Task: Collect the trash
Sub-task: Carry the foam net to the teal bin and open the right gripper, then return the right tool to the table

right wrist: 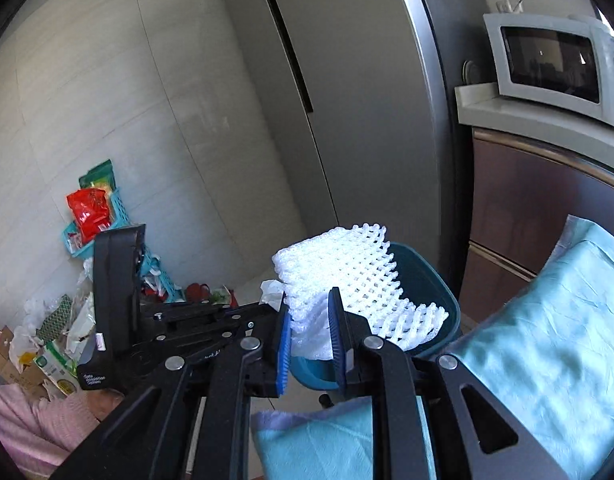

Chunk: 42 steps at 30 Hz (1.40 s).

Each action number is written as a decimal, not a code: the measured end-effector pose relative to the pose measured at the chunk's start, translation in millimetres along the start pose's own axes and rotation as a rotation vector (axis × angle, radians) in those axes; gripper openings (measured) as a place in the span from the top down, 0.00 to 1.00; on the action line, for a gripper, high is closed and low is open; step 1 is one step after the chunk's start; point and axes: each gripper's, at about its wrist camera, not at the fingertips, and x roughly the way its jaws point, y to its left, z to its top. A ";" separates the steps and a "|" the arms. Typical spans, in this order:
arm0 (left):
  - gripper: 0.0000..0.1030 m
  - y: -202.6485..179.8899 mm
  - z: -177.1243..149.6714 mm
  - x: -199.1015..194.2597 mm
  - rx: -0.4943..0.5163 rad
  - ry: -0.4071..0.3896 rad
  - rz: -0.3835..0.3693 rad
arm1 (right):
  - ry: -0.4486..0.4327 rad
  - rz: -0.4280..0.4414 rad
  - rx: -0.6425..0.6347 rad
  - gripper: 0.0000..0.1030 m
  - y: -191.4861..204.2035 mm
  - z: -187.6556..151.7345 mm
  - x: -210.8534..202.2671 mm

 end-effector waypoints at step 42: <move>0.34 -131.1 -6.3 -24.1 0.237 -0.084 -0.285 | -0.183 -0.286 0.222 0.52 -36.3 -62.8 -152.0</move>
